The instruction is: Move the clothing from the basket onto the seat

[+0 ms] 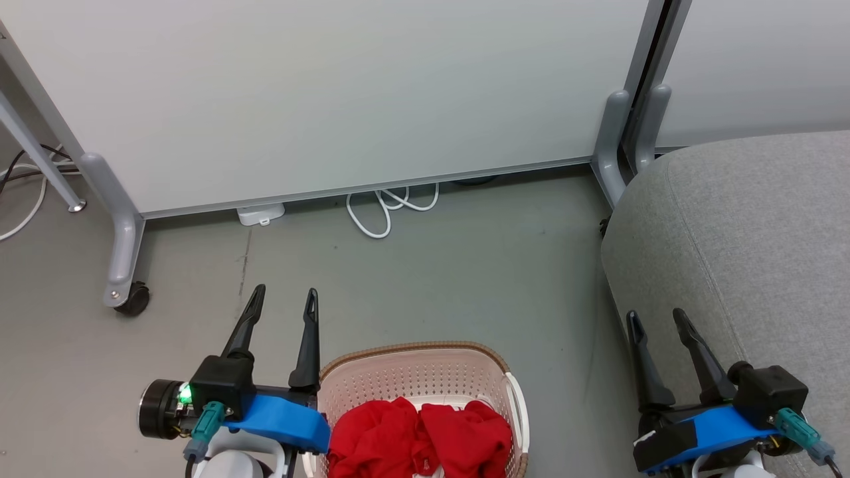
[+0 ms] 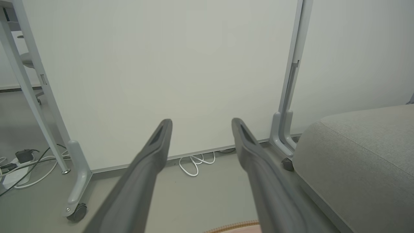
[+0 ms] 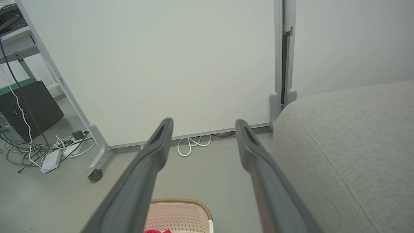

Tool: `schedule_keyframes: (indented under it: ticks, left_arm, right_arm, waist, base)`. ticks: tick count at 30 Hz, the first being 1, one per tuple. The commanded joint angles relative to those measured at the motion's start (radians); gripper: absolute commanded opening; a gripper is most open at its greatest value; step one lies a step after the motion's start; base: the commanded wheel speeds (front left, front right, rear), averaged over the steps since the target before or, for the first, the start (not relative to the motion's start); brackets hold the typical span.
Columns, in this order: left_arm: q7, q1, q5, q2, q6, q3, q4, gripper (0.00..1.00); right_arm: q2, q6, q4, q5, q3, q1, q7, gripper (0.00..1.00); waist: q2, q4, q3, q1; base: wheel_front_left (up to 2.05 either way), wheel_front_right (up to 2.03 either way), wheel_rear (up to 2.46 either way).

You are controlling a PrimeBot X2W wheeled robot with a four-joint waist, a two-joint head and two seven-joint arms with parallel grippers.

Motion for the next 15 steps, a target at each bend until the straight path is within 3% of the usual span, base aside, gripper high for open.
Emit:
schedule_keyframes:
  ticks: [1,15]
  left_arm:
    - [-0.007,-0.018,0.024,0.000,-0.003,0.001,0.003,1.00]
    - [-0.022,-0.019,0.068,-0.009,-0.019,0.016,0.040,1.00]
  right_arm:
    - [-0.006,0.002,0.002,-0.020,0.001,-0.010,-0.010,1.00]
    - [-0.007,0.001,0.008,-0.065,0.005,-0.003,-0.023,1.00]
  waist:
    - [0.0000,0.000,0.001,0.0000]
    - [0.0000,-0.001,0.000,0.0000]
  base:
    - [0.00,0.00,0.00]
    - [0.00,0.00,0.00]
